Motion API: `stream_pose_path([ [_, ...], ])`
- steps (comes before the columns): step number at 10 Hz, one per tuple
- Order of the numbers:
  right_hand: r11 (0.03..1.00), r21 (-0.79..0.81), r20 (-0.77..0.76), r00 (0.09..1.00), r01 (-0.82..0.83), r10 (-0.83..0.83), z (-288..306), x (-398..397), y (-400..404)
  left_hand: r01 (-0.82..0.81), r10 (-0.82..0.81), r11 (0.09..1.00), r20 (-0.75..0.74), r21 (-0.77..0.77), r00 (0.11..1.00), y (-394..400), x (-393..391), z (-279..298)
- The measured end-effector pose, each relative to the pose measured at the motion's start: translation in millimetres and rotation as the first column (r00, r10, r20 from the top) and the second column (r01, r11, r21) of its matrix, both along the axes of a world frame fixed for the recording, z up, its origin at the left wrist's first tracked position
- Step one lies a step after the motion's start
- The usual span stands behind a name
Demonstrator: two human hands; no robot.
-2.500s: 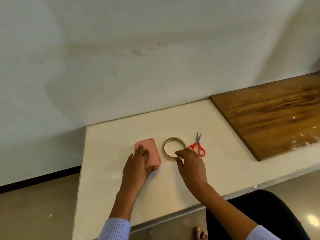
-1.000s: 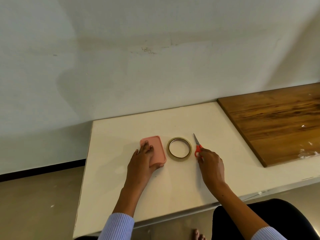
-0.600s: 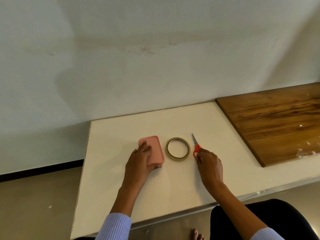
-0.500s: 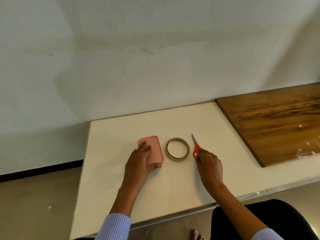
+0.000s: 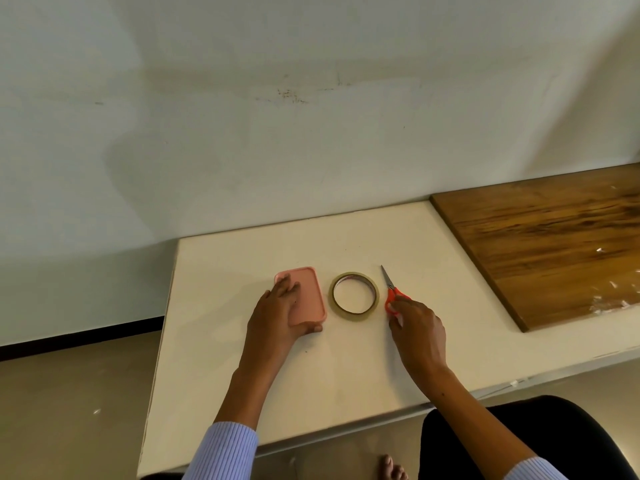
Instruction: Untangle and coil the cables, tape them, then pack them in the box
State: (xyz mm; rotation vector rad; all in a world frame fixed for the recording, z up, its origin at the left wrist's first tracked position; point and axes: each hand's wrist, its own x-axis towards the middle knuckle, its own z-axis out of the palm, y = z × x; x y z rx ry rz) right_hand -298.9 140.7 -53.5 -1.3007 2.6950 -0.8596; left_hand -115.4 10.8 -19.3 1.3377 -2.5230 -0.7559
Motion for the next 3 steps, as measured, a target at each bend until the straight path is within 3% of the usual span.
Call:
stream_pose_path([
  [1,1.000,-0.020,-0.054,0.998,-0.018,0.016,-1.1,0.9,-0.1,-0.019,0.016,0.999,-0.052,-0.047,0.998,1.5,0.8,2.3],
  [3,0.966,-0.195,-0.248,0.962,-0.168,0.117,19.5,8.3,4.8,-0.080,0.041,0.933,-0.117,-0.350,0.992,19.6,9.4,6.9],
])
